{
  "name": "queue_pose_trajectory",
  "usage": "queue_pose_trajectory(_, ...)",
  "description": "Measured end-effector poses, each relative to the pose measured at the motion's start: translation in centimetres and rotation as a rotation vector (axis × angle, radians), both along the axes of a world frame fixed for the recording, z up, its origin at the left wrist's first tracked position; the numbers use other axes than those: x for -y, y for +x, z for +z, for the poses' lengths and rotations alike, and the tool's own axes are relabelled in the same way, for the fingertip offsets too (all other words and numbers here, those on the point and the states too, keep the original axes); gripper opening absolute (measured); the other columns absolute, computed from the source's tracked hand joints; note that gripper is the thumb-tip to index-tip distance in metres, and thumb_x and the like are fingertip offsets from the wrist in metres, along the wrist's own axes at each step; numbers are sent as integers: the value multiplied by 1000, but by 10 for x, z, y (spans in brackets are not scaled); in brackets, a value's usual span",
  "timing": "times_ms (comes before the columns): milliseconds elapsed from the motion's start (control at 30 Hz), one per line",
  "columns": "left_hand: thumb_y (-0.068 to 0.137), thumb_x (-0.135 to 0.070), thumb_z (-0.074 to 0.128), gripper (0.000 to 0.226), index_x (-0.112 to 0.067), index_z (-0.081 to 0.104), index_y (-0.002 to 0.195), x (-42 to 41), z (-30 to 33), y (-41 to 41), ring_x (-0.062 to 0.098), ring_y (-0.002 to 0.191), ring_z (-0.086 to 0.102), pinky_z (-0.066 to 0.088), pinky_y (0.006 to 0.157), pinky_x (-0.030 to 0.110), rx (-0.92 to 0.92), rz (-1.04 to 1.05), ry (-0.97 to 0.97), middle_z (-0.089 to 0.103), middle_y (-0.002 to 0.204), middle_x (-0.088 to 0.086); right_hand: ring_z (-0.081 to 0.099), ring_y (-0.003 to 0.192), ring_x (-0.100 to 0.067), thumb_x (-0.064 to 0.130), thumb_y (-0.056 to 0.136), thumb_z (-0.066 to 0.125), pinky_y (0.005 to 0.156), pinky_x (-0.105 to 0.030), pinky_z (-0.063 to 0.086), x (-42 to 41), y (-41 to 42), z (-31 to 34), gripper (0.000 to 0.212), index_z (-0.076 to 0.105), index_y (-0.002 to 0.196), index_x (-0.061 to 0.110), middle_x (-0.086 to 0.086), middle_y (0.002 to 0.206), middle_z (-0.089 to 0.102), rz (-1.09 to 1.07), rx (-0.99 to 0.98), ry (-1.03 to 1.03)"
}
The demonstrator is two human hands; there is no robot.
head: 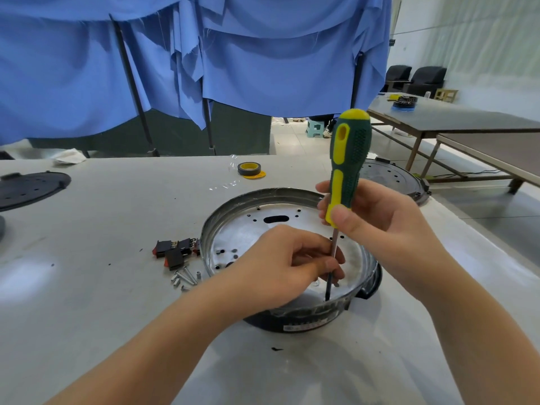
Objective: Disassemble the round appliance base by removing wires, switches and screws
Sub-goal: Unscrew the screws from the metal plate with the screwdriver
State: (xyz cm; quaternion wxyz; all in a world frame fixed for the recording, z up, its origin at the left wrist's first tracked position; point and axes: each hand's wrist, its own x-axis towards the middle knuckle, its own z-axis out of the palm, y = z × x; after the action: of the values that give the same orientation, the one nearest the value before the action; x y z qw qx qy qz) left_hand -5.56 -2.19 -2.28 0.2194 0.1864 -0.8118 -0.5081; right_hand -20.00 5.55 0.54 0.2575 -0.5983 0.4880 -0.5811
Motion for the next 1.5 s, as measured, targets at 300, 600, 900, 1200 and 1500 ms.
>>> queue_pose_trajectory(300,86,-7,67,13,-19,70,84,1,0,0,9,77,73,56,81,23,4,42,-26,76,81,1,71,90,-13,19,71,66,77,-18,54,-1,-5,1,31,66,103,17,2,95,75,12,74,-7)
queue_pose_trajectory(600,82,-11,72,3,-11,70,83,1,1,-1,8,71,72,56,74,18,9,69,-65,75,78,2,69,84,-6,30,64,76,73,-17,53,0,1,1,32,71,96,27,1,92,74,-42,41,-29)
queue_pose_trajectory(900,80,-21,74,7,-21,67,82,2,-1,-3,12,75,71,58,80,34,37,75,-91,74,80,0,69,99,-16,18,81,55,82,-19,53,-4,-5,4,33,63,113,18,-2,99,75,131,89,43)
queue_pose_trajectory(1200,87,-4,65,15,-18,70,85,0,2,0,8,79,73,53,74,14,2,-3,27,76,79,-3,67,102,-10,24,80,60,81,-16,51,-3,-1,3,30,65,110,23,3,101,74,112,73,52)
queue_pose_trajectory(1500,69,-24,83,17,-21,66,66,2,-2,-4,11,62,69,57,66,23,16,165,-129,72,69,-1,72,88,-15,23,68,71,75,-18,54,0,0,1,31,67,98,17,0,92,75,48,112,-11)
